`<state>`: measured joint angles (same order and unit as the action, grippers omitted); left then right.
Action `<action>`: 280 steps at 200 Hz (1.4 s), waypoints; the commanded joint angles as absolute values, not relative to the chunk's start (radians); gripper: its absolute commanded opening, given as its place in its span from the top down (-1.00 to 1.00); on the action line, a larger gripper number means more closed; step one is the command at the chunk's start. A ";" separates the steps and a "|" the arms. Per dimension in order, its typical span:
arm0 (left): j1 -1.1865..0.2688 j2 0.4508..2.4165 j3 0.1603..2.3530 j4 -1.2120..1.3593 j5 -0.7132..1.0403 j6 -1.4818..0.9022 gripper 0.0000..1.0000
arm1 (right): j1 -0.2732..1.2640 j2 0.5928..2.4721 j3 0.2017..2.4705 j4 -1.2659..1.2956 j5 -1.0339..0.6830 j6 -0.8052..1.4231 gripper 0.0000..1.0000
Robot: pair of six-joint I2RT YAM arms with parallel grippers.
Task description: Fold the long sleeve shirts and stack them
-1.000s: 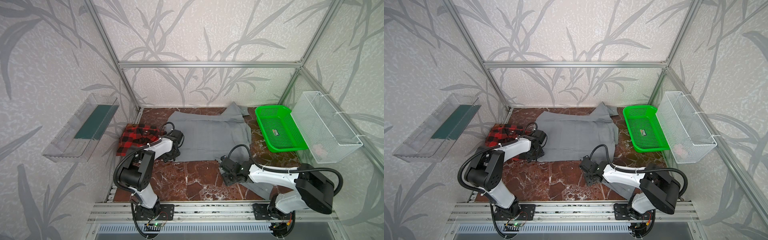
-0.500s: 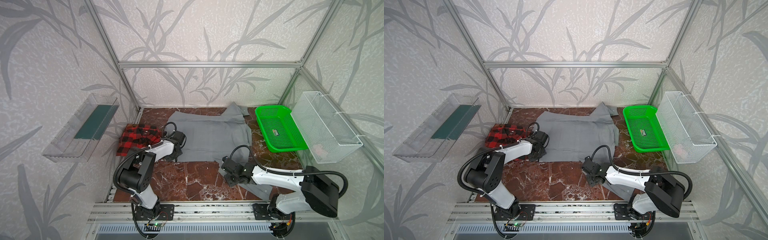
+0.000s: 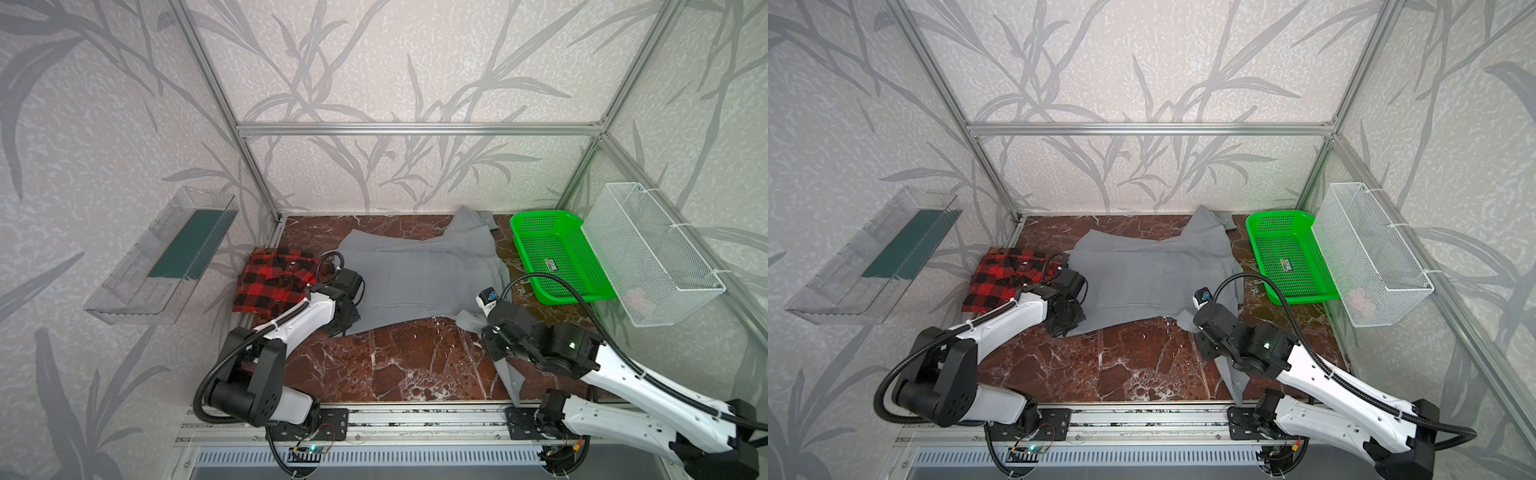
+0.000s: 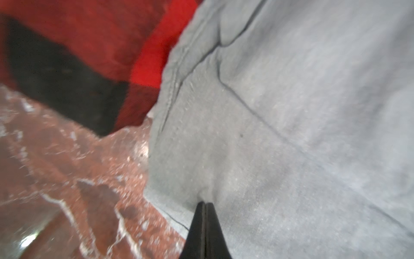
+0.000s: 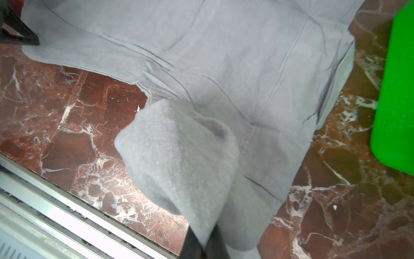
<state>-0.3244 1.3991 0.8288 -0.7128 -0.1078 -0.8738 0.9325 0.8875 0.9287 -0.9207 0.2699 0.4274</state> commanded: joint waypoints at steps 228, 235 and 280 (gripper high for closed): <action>-0.279 1.645 1.266 -1.134 -0.010 -0.644 1.00 | 0.465 1.450 1.468 -1.227 0.094 0.105 1.00; -0.275 1.656 1.272 -1.135 -0.012 -0.643 1.00 | 0.462 1.471 1.472 -1.232 0.105 0.107 1.00; -0.249 1.724 1.342 -1.175 -0.045 -0.624 1.00 | 0.432 1.525 1.448 -1.220 0.146 0.116 1.00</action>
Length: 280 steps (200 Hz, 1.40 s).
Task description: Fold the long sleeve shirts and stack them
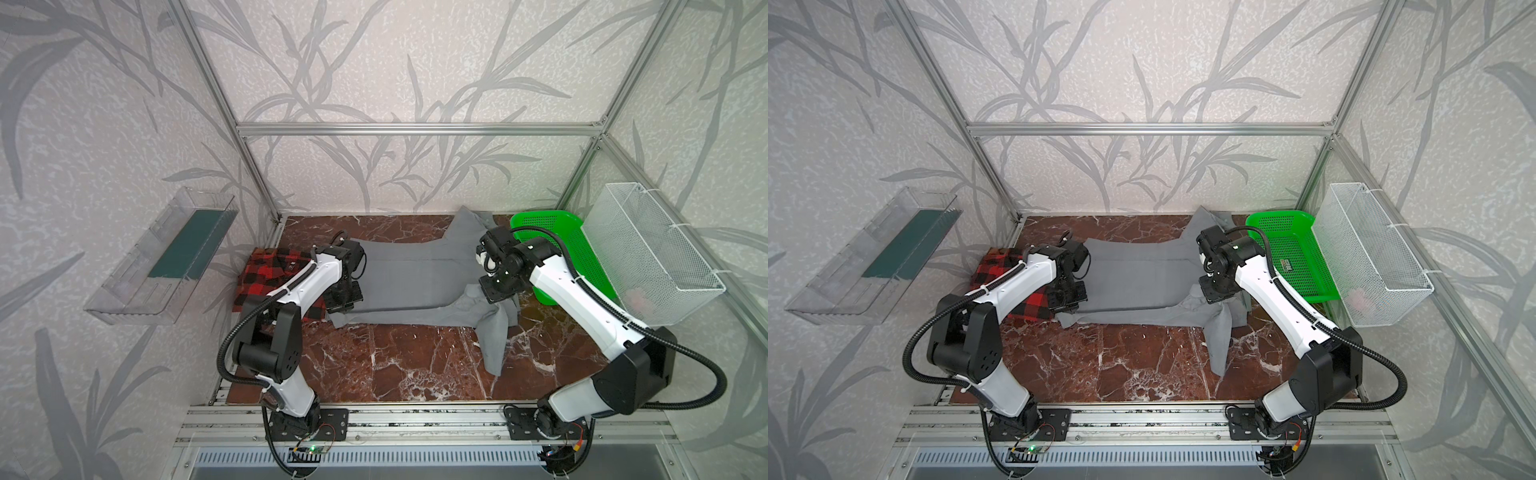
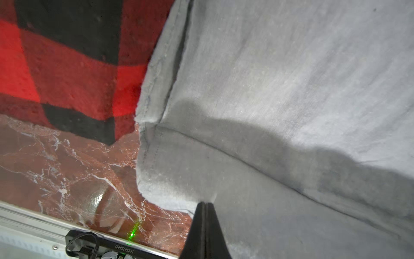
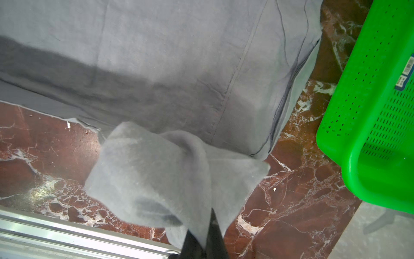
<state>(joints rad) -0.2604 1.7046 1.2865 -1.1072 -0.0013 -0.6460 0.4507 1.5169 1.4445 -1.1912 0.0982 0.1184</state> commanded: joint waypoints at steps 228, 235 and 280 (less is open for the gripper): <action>-0.179 1.735 1.608 -1.203 0.044 -0.584 -0.41 | 0.386 1.898 1.614 -1.070 0.133 0.177 0.25; -0.181 1.706 1.597 -1.184 0.061 -0.574 -0.43 | 0.377 1.909 1.628 -1.074 0.124 0.179 0.23; -0.179 1.419 1.337 -0.853 0.093 -0.511 -0.98 | 0.324 1.769 1.562 -0.934 0.011 0.240 -0.24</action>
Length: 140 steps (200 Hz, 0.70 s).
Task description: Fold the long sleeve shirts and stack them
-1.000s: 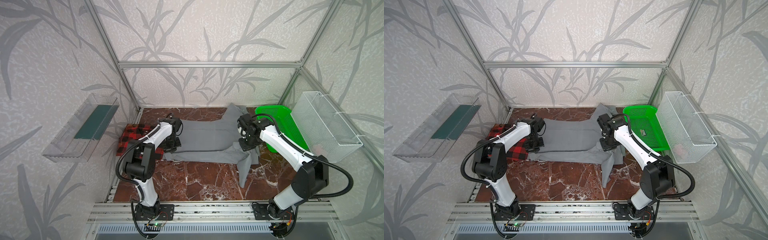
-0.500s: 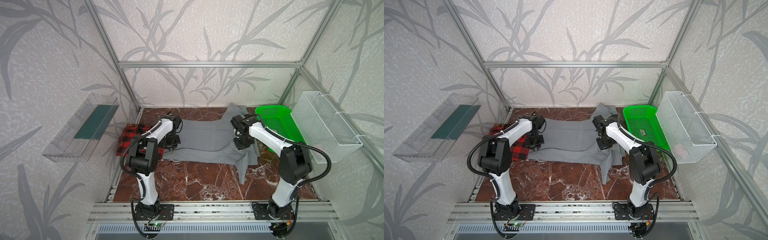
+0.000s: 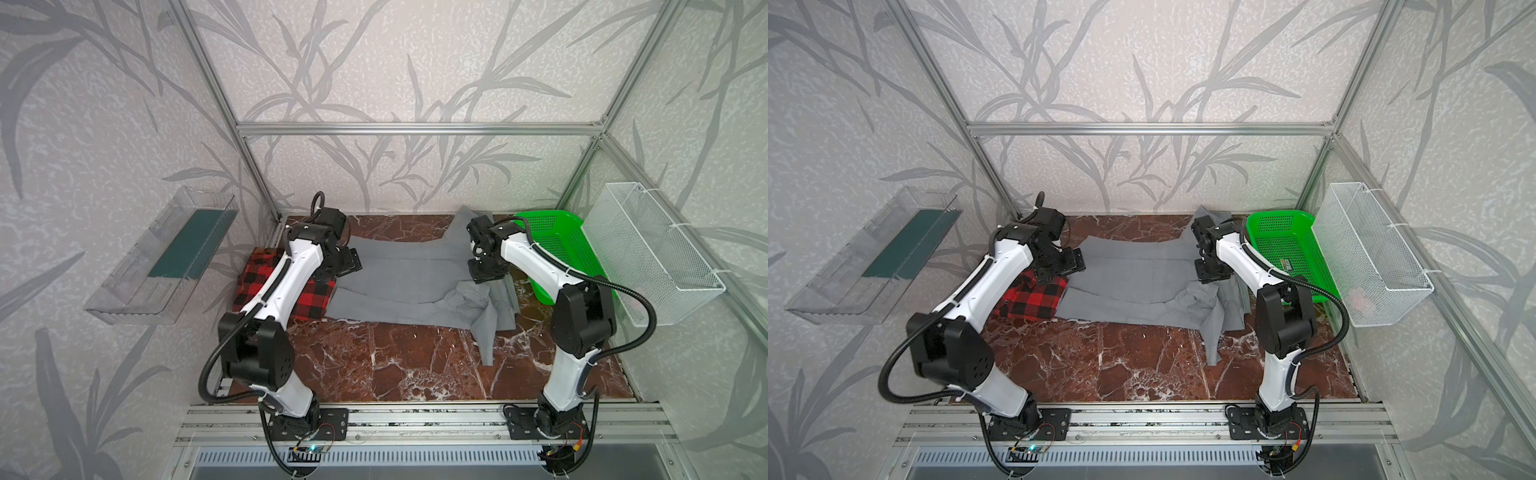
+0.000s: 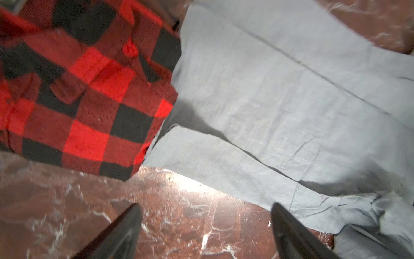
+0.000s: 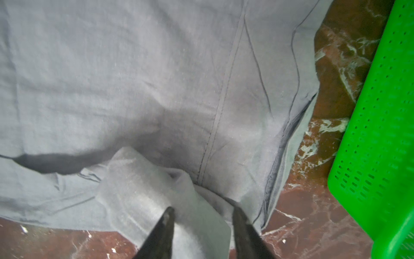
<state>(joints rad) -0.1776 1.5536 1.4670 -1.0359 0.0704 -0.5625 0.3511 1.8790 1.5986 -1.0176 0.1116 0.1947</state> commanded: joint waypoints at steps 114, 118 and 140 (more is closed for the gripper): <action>-0.183 1.172 1.016 -0.593 0.079 -0.440 -0.98 | 0.286 1.156 0.971 -0.720 -0.210 0.411 -0.91; -0.183 1.172 1.013 -0.592 0.079 -0.441 -0.98 | 0.296 1.134 0.934 -0.706 -0.222 0.425 -0.91; -0.183 1.166 1.002 -0.594 0.077 -0.437 -0.98 | 0.387 1.059 0.785 -0.665 -0.215 0.493 -0.87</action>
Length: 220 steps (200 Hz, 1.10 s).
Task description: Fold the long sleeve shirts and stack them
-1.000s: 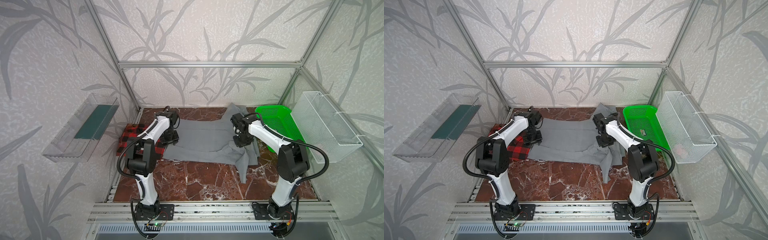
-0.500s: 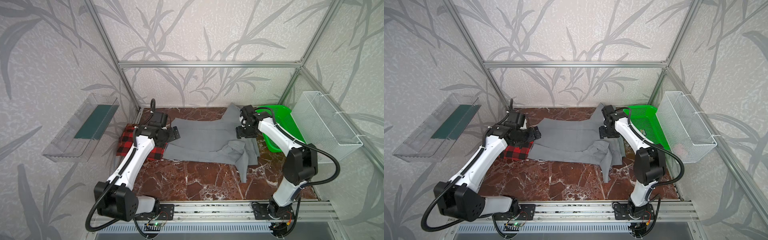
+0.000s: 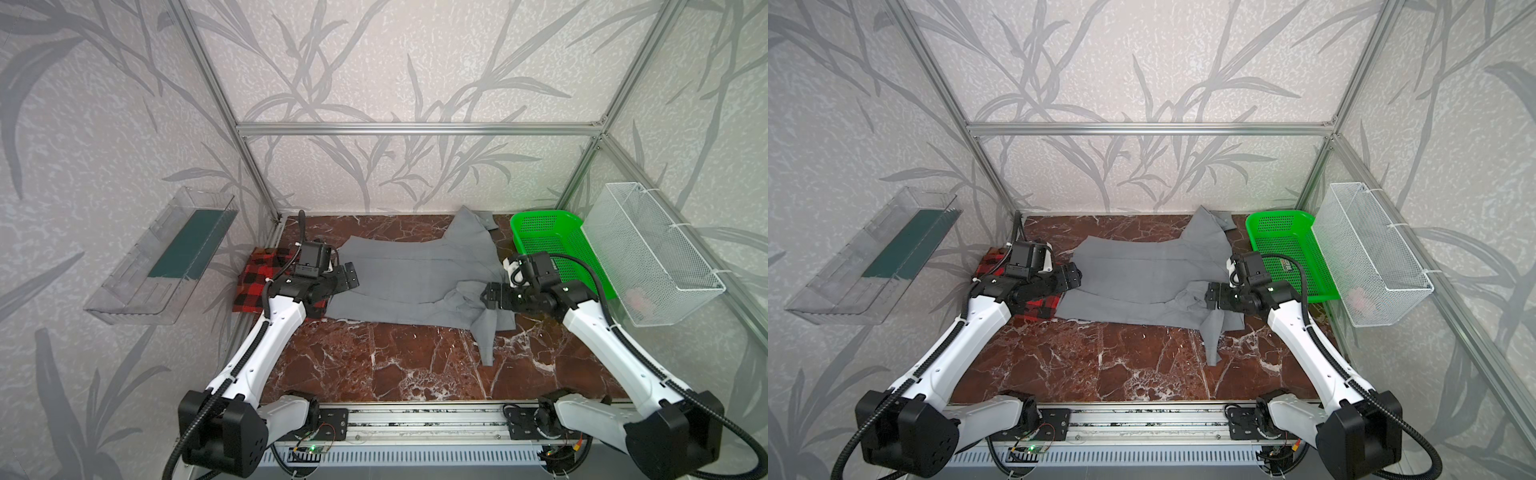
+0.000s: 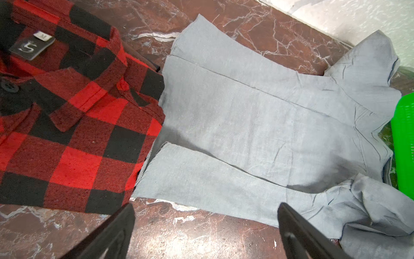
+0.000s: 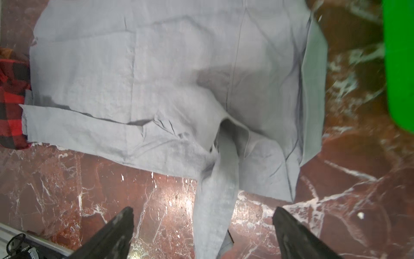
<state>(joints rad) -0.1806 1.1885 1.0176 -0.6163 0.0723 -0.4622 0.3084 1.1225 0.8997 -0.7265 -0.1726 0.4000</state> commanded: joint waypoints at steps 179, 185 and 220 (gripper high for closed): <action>-0.184 1.177 1.006 -0.590 0.146 -0.397 -0.98 | 0.385 1.407 1.297 -0.590 -0.350 0.522 1.00; -0.184 1.175 1.006 -0.586 0.153 -0.392 -0.98 | 0.372 1.443 1.338 -0.586 -0.362 0.529 1.00; -0.205 1.157 1.004 -0.532 0.237 -0.330 -0.96 | 0.277 1.627 1.425 -0.448 -0.558 0.698 1.00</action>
